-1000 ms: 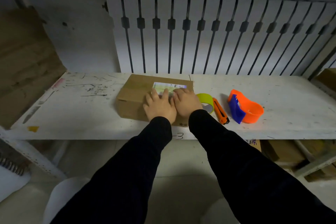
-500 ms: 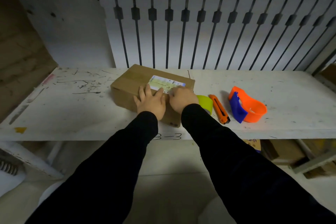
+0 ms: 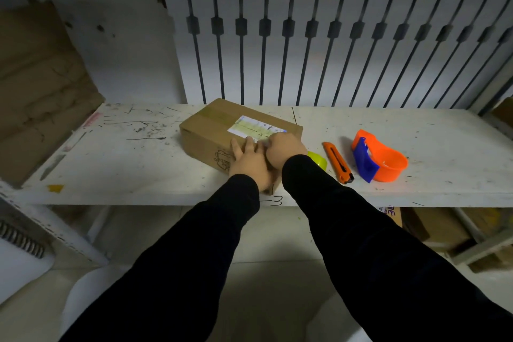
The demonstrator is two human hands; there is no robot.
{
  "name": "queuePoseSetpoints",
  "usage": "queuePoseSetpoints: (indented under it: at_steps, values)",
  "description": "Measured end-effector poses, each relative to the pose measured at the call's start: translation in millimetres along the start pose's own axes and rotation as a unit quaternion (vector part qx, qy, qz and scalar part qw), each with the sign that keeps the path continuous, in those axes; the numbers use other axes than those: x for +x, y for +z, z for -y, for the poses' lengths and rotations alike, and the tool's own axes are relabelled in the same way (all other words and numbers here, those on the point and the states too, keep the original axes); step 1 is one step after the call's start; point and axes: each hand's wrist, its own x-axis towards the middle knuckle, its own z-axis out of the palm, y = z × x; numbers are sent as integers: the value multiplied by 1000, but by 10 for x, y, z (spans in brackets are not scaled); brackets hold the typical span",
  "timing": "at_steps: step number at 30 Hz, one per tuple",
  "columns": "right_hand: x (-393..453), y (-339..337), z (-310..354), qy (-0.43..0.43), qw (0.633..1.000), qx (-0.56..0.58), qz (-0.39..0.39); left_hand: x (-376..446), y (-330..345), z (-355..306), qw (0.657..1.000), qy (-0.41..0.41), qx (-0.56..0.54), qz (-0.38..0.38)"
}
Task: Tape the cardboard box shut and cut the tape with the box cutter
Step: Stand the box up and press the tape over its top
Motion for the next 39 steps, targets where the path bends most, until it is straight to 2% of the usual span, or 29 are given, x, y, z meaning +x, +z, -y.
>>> queuePoseSetpoints:
  at_steps: [6, 9, 12, 15, 17, 21, 24, 29, 35, 39]
  values:
    - [-26, -17, 53, 18, 998, -29, -55, -52, -274, 206, 995, 58, -78, 26]
    - [-69, -14, 32, 0, 997, -40, -72, -102, -394, 328, 996, 72, -33, 38]
    - [-74, 53, -31, 13, 998, -63, -25, -146, -425, 384, 998, 52, 0, 26]
    - [-74, 158, -37, 52, 998, -22, 36, -183, -382, 390, 1000, 26, 8, 14]
    - [-106, 187, -13, 62, 998, 11, 29, -200, -347, 368, 1000, 21, 23, -3]
    - [-160, 128, 10, 74, 997, -23, -7, -208, -311, 352, 999, 2, 45, -27]
    - [-186, 121, -16, 77, 997, -4, -19, -233, -301, 365, 998, -17, 45, -51]
    - [-223, 154, -21, 48, 997, 24, -50, -212, -315, 438, 994, -43, -73, -75]
    - [-204, 306, 90, 20, 998, 39, 51, -245, -389, 423, 989, -62, -96, -97]
    - [-191, 332, 73, 8, 998, 6, 54, -247, -380, 434, 987, -71, -81, -122]
